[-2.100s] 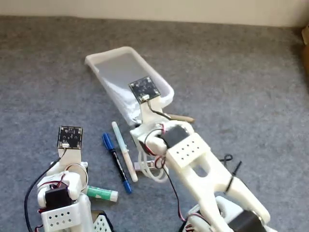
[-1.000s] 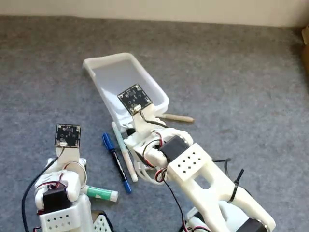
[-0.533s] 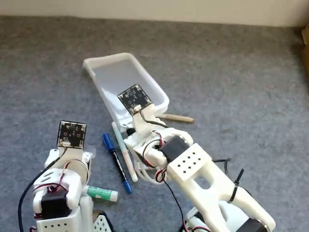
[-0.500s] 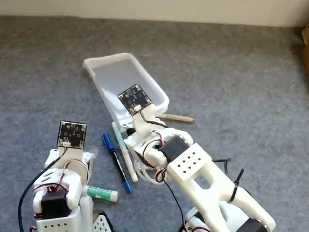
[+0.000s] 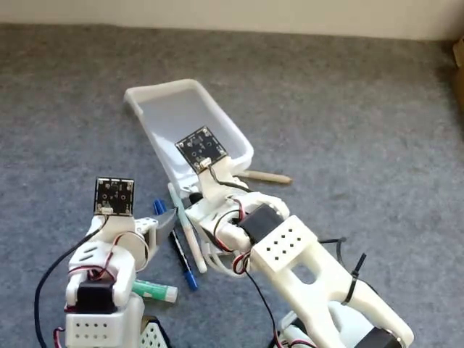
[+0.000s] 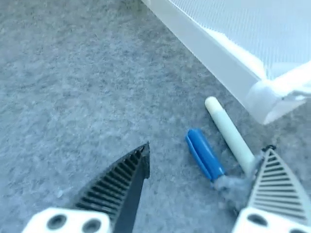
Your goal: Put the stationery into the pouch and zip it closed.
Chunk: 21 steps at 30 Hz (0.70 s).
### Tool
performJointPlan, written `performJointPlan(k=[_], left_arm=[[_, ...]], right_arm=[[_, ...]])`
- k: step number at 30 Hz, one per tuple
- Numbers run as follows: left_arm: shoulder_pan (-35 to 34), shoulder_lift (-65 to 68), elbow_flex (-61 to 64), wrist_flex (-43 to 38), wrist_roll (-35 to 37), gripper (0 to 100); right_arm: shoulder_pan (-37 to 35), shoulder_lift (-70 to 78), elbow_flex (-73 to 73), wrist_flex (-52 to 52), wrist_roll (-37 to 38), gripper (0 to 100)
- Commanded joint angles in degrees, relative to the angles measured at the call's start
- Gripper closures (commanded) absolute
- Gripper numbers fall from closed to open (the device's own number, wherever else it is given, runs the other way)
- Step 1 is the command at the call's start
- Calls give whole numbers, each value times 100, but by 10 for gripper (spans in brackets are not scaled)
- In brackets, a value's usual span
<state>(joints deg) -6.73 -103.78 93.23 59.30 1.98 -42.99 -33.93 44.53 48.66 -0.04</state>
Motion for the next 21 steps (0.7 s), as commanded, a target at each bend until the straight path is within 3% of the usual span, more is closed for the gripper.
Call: performJointPlan(k=[1,21], left_arm=[[101,-66,180,-756,79,670],[215,-57,374,-1134,53,670]], right_arm=[[-75,-286,-66,-154,44,994],[-488,-286,-66,101,53,994]])
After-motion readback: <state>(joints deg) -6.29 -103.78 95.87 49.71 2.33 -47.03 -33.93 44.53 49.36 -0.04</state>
